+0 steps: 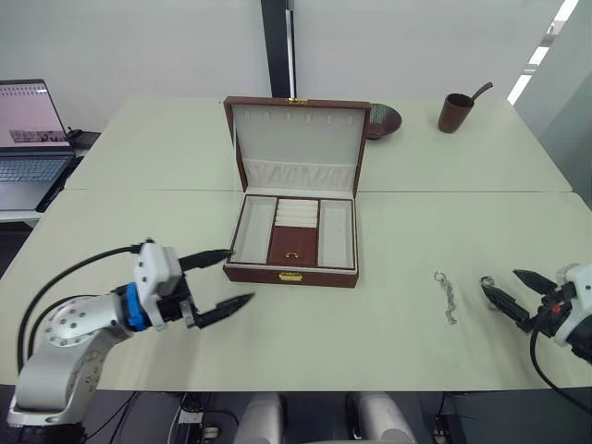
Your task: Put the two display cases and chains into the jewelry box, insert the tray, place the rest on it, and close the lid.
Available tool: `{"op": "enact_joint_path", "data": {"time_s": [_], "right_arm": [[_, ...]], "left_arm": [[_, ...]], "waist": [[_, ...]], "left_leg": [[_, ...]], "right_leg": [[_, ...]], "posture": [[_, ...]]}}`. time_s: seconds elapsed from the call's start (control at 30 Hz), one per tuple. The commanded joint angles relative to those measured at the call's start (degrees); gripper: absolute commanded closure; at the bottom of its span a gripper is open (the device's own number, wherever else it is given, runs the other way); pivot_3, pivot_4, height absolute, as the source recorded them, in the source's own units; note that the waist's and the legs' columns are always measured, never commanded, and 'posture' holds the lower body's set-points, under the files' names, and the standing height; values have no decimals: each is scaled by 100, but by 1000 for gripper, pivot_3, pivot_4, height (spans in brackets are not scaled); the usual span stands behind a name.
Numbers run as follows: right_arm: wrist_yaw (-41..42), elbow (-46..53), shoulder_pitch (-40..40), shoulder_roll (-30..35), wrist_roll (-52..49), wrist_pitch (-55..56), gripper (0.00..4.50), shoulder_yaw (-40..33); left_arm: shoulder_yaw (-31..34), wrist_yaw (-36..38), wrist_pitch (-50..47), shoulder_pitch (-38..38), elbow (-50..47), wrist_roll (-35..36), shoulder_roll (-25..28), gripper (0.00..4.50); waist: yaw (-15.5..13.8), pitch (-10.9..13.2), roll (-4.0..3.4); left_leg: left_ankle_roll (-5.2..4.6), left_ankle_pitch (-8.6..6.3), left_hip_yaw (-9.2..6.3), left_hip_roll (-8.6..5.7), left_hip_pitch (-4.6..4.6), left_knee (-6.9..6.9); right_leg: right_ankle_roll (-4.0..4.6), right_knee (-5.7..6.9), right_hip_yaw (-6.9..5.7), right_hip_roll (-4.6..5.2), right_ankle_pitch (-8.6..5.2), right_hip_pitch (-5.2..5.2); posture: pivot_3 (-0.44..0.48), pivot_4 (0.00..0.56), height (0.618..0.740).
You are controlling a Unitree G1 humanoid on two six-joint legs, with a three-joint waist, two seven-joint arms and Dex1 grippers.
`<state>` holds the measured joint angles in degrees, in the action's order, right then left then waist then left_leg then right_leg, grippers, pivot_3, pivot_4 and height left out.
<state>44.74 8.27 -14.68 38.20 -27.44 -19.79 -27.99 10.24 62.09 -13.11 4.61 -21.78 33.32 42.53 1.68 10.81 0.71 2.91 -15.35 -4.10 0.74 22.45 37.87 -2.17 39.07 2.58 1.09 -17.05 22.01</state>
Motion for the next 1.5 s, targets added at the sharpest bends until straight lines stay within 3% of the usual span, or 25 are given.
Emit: {"op": "enact_joint_path", "data": {"time_s": [0.03,0.37,0.8,0.9,1.07,1.37,1.5], "right_arm": [[-263,228,-136,-142,263,393,58,-83],[-731,-250,-9,-698,578,838,58,119],[-790,-565,42,-772,892,961,58,604],[-793,-589,36,-795,822,878,664,599],[-767,-669,70,-783,813,874,2272,618],[-799,-827,142,-770,879,997,4389,611],[-788,-869,176,-745,861,1053,4488,586]], "left_arm": [[-362,234,62,42,-505,49,-3,0],[-992,505,511,132,-511,-295,-165,0],[-1043,415,832,154,-362,-505,-324,0],[-1029,401,840,162,-349,-518,-348,0],[-1013,372,839,162,-334,-512,-380,0],[-980,307,850,45,-221,-512,-442,0],[-969,276,861,38,-195,-522,-455,0]], "waist": [[10,-2,-4],[7,-7,-10],[12,-17,-11],[12,-24,-5],[12,-29,2],[12,-31,5],[12,-31,5]], "left_leg": [[0,0,3,0,-1,0],[-1,0,14,-1,-13,-1],[-2,-1,12,1,-54,-4],[-2,-2,11,2,-66,-4],[-2,-2,8,2,-66,-5],[-2,-2,7,3,-66,-5],[-2,-2,7,3,-66,-5]], "right_leg": [[0,0,4,1,0,0],[0,-2,13,-4,-1,-6],[2,-8,11,-5,-3,-45],[5,-9,9,-5,-5,-58],[5,-9,7,-5,-6,-59],[5,-10,6,-5,-6,-59],[5,-9,6,-5,-6,-59]], "posture": [[0,150,740],[0,150,740],[0,150,740],[0,150,740],[0,150,740],[0,150,740],[0,150,740]]}}
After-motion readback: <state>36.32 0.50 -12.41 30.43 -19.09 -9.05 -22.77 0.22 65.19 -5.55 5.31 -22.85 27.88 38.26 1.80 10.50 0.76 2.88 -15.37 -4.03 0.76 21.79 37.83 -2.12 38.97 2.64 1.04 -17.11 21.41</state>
